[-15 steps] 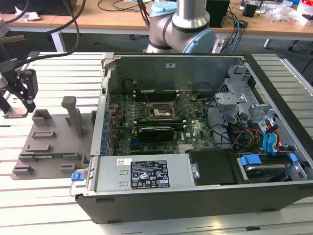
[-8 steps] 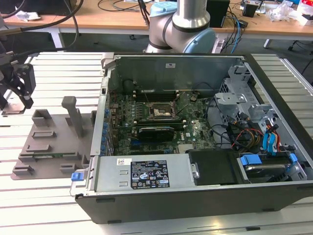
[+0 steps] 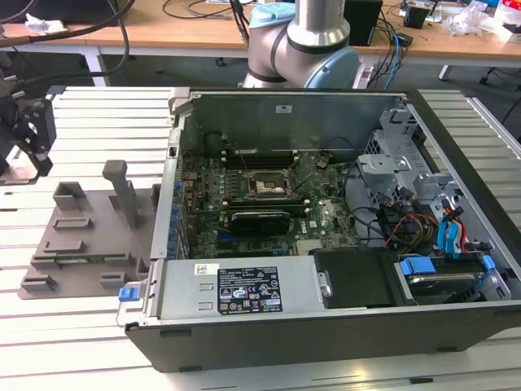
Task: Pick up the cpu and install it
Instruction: 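Pick up the cpu and move it towards the insertion slot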
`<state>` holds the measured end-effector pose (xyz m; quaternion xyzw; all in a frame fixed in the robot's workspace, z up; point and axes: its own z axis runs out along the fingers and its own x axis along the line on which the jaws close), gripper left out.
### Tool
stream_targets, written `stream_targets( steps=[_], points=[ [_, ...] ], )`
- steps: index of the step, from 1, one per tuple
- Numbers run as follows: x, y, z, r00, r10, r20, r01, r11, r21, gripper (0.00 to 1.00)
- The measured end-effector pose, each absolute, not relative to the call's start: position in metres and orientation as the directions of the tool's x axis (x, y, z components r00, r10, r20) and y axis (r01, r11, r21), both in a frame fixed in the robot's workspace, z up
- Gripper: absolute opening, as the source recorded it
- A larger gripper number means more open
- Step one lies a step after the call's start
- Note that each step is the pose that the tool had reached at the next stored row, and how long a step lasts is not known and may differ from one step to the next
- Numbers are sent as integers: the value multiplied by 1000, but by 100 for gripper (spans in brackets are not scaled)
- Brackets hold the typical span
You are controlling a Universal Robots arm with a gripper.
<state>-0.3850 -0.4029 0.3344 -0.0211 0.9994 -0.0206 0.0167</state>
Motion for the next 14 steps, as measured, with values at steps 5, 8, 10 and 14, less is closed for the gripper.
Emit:
stream_targets(
  steps=[5,8,10,14],
  points=[
    [-385,-403,339,-999,-43,-32,-41,998,-42,55],
    [-385,-403,342,-999,-43,-33,-41,998,-42,55],
    [-385,-403,345,-999,-43,-33,-41,998,-42,55],
    [-385,-403,350,-999,-43,-32,-41,998,-42,55]
  ],
)
